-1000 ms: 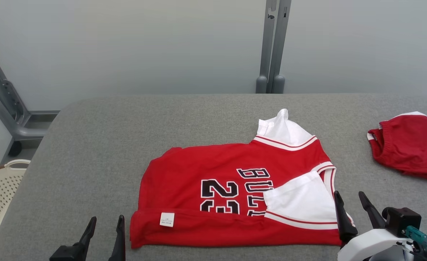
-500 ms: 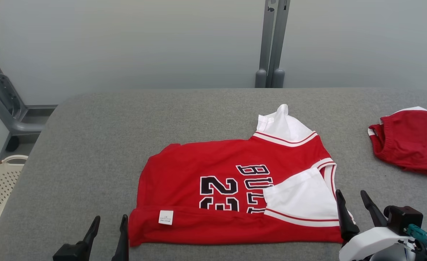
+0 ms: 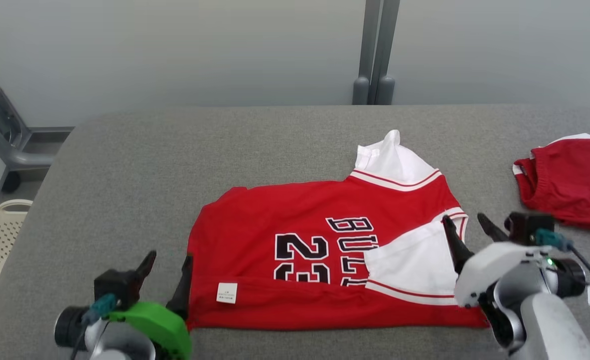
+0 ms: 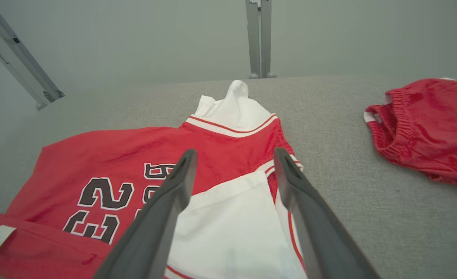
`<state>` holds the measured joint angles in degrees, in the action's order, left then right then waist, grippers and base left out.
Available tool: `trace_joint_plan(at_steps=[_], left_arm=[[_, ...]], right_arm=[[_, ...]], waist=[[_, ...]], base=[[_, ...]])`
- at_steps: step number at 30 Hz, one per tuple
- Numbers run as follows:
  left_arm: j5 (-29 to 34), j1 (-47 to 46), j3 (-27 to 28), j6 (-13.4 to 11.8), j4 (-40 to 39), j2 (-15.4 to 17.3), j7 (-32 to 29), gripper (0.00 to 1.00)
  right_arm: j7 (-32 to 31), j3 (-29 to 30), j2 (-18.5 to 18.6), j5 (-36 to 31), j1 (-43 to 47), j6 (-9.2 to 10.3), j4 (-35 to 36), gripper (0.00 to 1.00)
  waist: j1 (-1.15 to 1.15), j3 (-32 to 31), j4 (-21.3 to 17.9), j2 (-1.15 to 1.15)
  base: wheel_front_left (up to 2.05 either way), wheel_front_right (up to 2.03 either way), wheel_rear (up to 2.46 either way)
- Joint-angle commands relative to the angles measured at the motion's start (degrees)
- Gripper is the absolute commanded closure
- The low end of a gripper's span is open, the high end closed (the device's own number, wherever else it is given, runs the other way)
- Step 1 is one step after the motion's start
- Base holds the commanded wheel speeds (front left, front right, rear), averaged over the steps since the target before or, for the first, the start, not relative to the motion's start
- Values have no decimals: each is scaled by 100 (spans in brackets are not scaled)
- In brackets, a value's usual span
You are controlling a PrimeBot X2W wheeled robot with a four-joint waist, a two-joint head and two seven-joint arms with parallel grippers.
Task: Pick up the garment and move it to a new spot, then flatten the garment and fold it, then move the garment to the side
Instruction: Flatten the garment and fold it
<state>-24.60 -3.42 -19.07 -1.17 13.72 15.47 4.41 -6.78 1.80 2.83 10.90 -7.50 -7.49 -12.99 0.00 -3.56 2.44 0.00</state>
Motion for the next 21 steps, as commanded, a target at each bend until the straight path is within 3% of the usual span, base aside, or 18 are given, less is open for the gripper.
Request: trace_joint_plan(at_steps=[1, 11, 16, 21], left_arm=[[44, -287, -29, 52, 47, 43, -128, 0], [387, -2702, -556, 528, 1050, 21, -1456, 0], [476, -3658, -766, 698, 1591, 26, -1866, 0], [454, -4360, -991, 800, 2029, 50, -2283, 0]], right_arm=[[-230, -2, 14, -85, -221, 1, 13, 0], [-2584, -576, 586, -384, -2361, 2, 56, 0], [-3168, -935, 970, -261, -3192, 3, -124, 0], [-3363, -1133, 1281, -175, -3815, 2, -320, 0]], waist=[[0, 174, -17, 0], [0, 1400, -116, 0], [0, 1900, -201, 0], [0, 2310, -252, 0]], base=[[0, 0, 0], [0, 0, 0], [0, 0, 0], [0, 0, 0]])
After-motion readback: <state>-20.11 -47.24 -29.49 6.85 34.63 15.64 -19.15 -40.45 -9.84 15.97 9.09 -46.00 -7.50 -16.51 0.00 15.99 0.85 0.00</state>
